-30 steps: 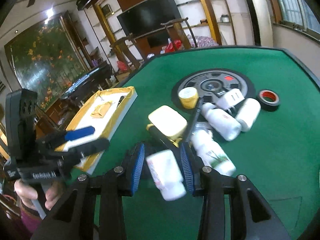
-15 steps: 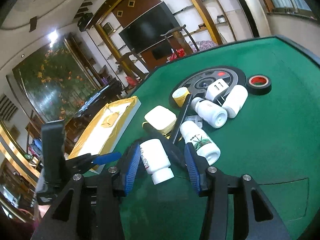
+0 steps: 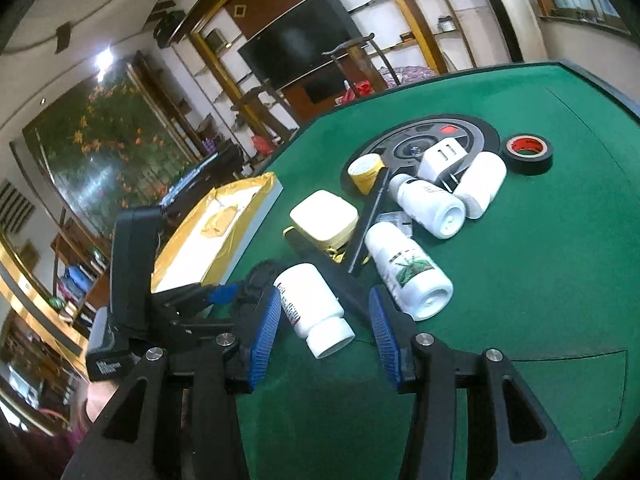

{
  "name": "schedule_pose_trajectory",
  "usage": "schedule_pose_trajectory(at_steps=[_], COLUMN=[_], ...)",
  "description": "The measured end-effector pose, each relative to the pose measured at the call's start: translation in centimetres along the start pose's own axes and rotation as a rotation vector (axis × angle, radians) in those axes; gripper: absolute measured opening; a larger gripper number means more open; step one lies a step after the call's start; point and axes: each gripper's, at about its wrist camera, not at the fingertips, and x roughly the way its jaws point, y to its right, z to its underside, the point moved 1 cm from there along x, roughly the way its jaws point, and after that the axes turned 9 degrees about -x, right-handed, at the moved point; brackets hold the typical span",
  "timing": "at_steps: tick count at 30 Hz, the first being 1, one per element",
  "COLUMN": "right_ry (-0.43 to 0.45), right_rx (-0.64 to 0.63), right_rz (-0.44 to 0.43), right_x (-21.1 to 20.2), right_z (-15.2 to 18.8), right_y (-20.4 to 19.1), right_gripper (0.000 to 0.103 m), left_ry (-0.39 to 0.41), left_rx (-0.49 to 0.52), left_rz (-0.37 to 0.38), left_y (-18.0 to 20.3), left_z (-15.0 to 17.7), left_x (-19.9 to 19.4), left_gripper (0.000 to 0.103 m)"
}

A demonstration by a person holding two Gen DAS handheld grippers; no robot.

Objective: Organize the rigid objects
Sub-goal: 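Grasp the black plastic holder with the left gripper while the right gripper grasps a white pill bottle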

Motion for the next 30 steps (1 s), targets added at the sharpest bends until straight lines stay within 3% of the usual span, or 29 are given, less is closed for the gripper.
schedule_pose_trajectory(at_steps=[6, 13, 17, 23, 25, 30], right_ry=[-0.104, -0.221, -0.288, -0.293, -0.295, -0.28], right_rx=[-0.161, -0.161, -0.244, -0.289, -0.302, -0.347], right_rz=[0.028, -0.034, -0.015, -0.023, -0.03, -0.028], right_x=[1.7, 4.1, 5.7, 6.0, 5.9, 5.0], right_z=[0.0, 0.1, -0.1, -0.9, -0.5, 0.4], right_y=[-2.3, -1.5, -2.1, -2.4, -2.6, -2.3], right_gripper=[0.041, 0.041, 0.041, 0.042, 0.032, 0.032], left_ry=[-0.002, 0.001, -0.001, 0.003, 0.002, 0.001], left_rx=[0.019, 0.014, 0.015, 0.007, 0.025, 0.024], left_rz=[-0.019, -0.012, -0.019, -0.029, -0.048, -0.053], left_y=[-0.2, -0.6, -0.6, -1.0, -0.5, -0.6], left_z=[0.5, 1.1, 1.0, 0.8, 0.9, 0.8], left_x=[-0.4, -1.0, -0.8, -0.8, -0.8, -0.8], left_gripper=[0.067, 0.067, 0.066, 0.067, 0.067, 0.068])
